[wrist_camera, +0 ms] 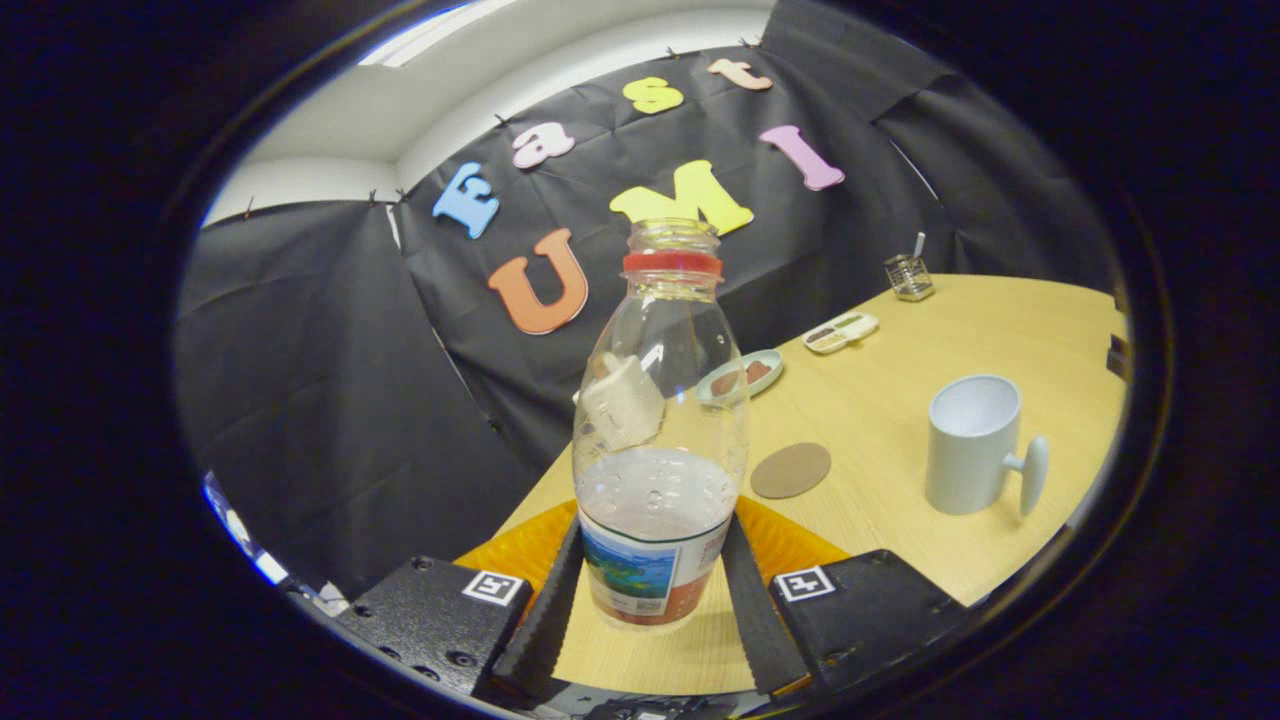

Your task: Take the bottle from table, then pour the juice into the cup, finally place the bottle on the coaster

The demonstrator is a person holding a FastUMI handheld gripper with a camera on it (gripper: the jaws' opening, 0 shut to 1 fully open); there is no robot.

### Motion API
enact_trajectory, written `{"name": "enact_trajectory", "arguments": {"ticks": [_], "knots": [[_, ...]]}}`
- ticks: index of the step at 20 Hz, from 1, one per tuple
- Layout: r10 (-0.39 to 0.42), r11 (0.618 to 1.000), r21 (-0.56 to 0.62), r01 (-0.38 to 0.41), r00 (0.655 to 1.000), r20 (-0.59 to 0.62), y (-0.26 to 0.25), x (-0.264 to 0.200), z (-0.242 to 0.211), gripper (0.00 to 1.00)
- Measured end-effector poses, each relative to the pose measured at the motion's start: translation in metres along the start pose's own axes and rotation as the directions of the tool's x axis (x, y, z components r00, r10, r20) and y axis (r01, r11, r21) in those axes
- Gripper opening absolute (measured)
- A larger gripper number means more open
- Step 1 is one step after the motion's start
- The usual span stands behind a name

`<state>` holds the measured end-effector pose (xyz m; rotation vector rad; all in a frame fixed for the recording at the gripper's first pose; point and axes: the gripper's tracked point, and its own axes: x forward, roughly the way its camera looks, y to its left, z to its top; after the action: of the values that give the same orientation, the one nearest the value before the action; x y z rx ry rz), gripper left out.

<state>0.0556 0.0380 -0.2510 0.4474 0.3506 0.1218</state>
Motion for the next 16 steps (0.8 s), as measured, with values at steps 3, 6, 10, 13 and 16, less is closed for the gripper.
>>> {"name": "enact_trajectory", "arguments": {"ticks": [3, 6, 10, 13, 16], "knots": [[0.015, 0.993, 0.121, -0.013, 1.0, -0.013, -0.003, 0.0, -0.002, 0.77], [0.034, 0.974, 0.225, -0.033, 0.999, 0.0, -0.006, 0.001, 0.0, 0.76], [0.046, 0.935, 0.351, -0.043, 0.999, -0.002, -0.011, 0.003, -0.001, 0.76], [0.069, 0.899, 0.431, -0.076, 0.997, 0.032, -0.013, 0.002, 0.005, 0.76], [0.085, 0.824, 0.557, -0.107, 0.994, 0.065, -0.018, 0.003, 0.012, 0.76]]}}
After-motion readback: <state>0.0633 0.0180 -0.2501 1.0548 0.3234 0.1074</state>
